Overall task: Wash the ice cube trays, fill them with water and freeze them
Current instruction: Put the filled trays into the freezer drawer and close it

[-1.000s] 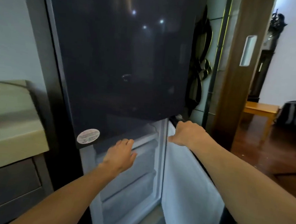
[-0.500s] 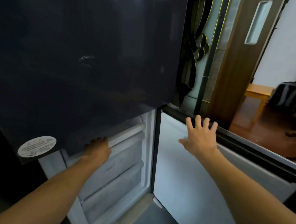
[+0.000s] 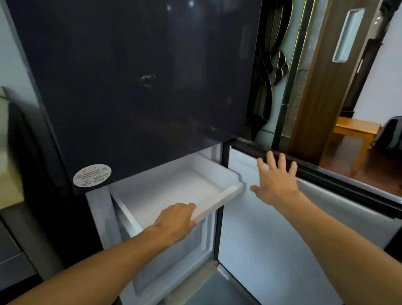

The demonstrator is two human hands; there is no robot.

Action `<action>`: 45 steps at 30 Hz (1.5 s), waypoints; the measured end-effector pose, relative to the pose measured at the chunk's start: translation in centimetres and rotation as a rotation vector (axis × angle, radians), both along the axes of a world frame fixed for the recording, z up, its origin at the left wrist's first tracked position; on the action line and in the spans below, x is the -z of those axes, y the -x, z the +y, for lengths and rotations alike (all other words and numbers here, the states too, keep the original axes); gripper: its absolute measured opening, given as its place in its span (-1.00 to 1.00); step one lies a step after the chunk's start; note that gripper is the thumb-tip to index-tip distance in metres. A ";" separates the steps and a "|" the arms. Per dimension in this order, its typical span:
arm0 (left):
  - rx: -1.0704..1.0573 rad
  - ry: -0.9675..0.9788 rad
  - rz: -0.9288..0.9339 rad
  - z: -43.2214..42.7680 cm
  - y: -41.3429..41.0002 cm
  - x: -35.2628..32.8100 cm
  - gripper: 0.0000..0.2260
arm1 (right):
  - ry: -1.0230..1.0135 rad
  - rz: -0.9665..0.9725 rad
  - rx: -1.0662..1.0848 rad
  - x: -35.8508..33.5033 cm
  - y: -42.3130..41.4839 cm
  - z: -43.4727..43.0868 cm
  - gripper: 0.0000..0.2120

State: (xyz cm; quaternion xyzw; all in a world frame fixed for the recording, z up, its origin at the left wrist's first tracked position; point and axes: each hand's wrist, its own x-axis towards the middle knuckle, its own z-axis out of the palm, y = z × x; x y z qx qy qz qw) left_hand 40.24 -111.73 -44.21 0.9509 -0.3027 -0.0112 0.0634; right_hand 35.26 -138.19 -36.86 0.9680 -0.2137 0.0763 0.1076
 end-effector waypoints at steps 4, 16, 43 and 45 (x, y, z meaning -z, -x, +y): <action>-0.020 0.082 -0.038 2.2 2.3 -2.7 -0.51 | -0.052 -0.177 -0.174 -1.9 1.6 5.0 -0.32; -0.201 0.538 -0.526 20.6 13.0 -16.2 -0.78 | -0.355 -0.803 -0.825 -11.6 6.8 26.9 -0.65; -0.745 0.519 -0.654 41.5 12.6 -25.6 -0.30 | -0.504 -0.606 -0.978 -27.0 1.1 55.8 -0.57; -0.718 0.545 -0.650 40.8 11.9 -25.6 -0.28 | -0.612 -0.623 -0.993 -27.1 1.1 54.4 -0.59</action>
